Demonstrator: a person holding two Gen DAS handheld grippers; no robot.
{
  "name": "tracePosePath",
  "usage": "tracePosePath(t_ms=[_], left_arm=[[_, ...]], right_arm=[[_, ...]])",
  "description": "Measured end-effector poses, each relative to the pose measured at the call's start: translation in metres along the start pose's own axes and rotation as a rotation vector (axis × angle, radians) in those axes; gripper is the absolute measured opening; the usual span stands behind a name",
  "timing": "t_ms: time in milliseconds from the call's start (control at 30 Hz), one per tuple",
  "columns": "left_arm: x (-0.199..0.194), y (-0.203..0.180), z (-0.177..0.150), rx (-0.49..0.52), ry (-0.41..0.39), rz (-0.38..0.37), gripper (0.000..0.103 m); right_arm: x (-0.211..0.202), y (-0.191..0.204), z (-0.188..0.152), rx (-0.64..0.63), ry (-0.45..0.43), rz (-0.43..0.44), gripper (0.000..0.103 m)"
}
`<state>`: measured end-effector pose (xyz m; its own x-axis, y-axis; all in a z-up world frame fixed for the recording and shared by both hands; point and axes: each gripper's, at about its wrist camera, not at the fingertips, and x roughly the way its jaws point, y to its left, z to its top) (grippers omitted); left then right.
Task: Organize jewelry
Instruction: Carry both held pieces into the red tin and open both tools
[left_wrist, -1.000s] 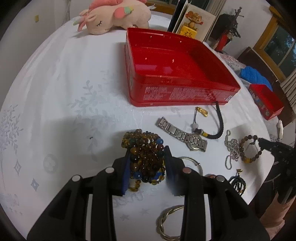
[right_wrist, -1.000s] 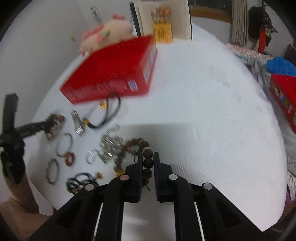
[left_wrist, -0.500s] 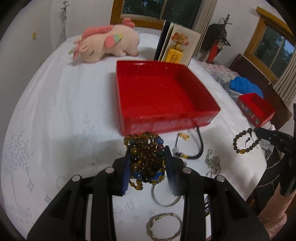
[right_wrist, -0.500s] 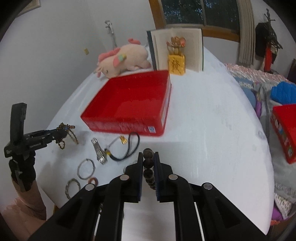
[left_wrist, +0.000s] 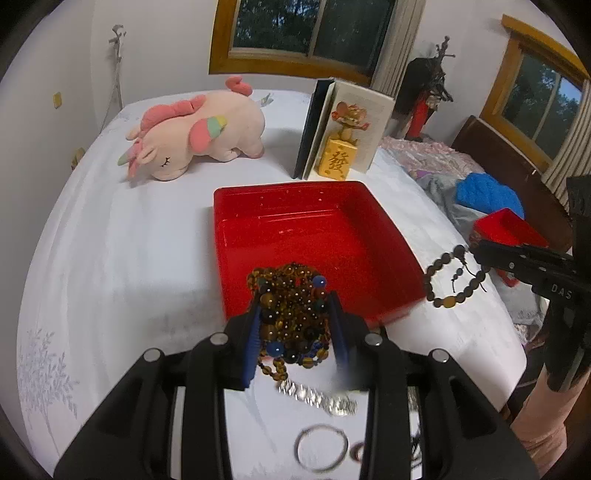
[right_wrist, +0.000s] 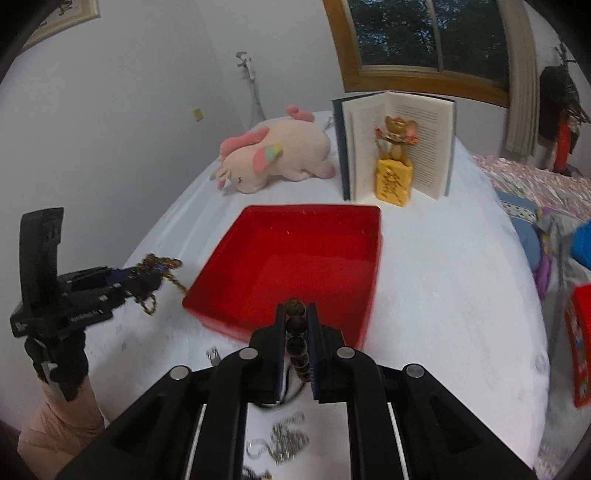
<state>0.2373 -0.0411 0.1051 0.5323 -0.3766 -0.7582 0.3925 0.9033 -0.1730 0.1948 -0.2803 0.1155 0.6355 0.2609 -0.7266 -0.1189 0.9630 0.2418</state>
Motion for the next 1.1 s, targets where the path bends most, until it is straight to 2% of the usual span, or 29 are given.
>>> tracePosePath(t_ms=[233, 367, 500, 767, 933, 1033, 1067, 1100], left_arm=[[0.064, 0.007, 0.027, -0.016, 0.088, 0.000, 0.032], [0.096, 0.010, 0.031, -0.022, 0.129, 0.002, 0.032], [0.120, 0.014, 0.032, -0.029, 0.164, 0.007, 0.032], [0.151, 0.026, 0.033, -0.053, 0.207, 0.019, 0.032], [0.153, 0.028, 0.033, -0.053, 0.209, 0.027, 0.033], [0.151, 0.031, 0.034, -0.063, 0.200, 0.028, 0.036], [0.149, 0.031, 0.034, -0.063, 0.193, 0.035, 0.044], [0.147, 0.031, 0.035, -0.062, 0.184, 0.038, 0.047]], right_arm=[[0.073, 0.000, 0.028, -0.003, 0.088, 0.047, 0.011], [0.109, -0.006, 0.030, 0.017, 0.136, 0.096, 0.011], [0.135, -0.017, 0.026, 0.047, 0.186, 0.092, 0.011], [0.155, -0.033, 0.021, 0.077, 0.230, 0.048, 0.011], [0.163, -0.037, 0.019, 0.078, 0.259, 0.014, 0.011], [0.163, -0.036, 0.020, 0.062, 0.259, -0.001, 0.017], [0.161, -0.034, 0.020, 0.055, 0.252, 0.000, 0.023], [0.160, -0.031, 0.022, 0.048, 0.246, -0.004, 0.029]])
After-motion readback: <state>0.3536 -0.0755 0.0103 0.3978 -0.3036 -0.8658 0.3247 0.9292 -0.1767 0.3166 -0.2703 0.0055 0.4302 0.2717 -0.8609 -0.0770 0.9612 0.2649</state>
